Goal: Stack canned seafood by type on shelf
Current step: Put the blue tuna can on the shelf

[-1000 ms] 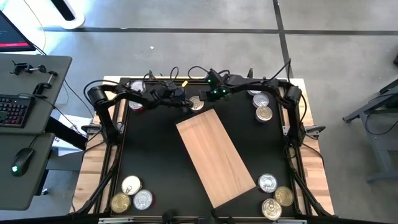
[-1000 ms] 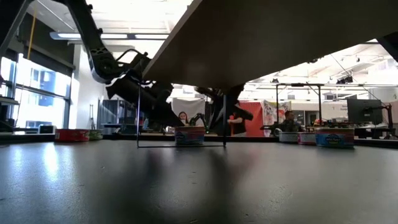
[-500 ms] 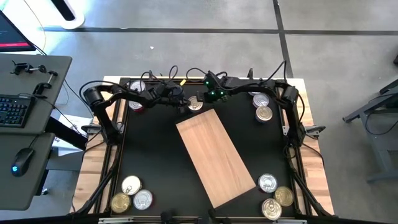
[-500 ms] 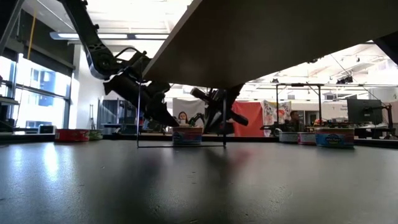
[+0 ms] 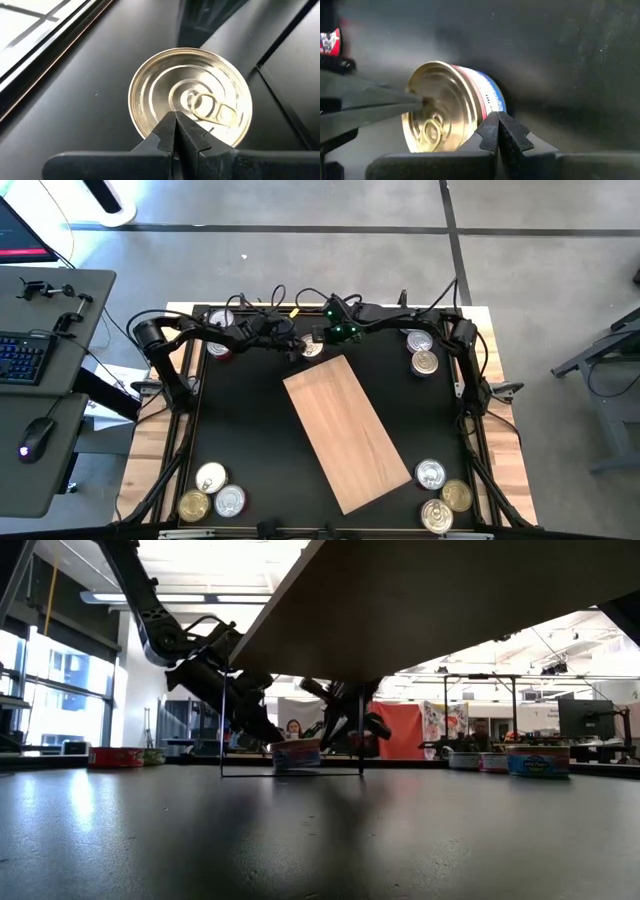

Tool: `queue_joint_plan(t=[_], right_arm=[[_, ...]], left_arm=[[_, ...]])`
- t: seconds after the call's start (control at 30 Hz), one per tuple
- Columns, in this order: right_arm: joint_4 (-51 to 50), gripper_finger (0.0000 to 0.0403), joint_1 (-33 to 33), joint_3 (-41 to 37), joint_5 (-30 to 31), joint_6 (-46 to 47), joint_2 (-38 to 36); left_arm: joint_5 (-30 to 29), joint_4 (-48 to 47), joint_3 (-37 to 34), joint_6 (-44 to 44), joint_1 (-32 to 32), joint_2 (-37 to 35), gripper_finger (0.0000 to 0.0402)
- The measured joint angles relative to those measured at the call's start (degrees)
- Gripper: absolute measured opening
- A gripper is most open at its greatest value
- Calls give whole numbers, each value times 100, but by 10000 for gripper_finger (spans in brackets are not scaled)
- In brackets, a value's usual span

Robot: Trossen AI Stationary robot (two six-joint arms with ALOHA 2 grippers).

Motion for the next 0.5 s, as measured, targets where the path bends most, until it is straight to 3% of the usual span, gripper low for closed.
queue_joint_plan(t=[0.27, 0.5], right_arm=[[-761, 0, 121, 670, -228, -624, -132], [-829, 0, 217, 854, -24, -830, -133]], left_arm=[[-36, -227, -58, -314, -64, 90, 0], [-81, -137, -17, -275, -289, 11, 0]])
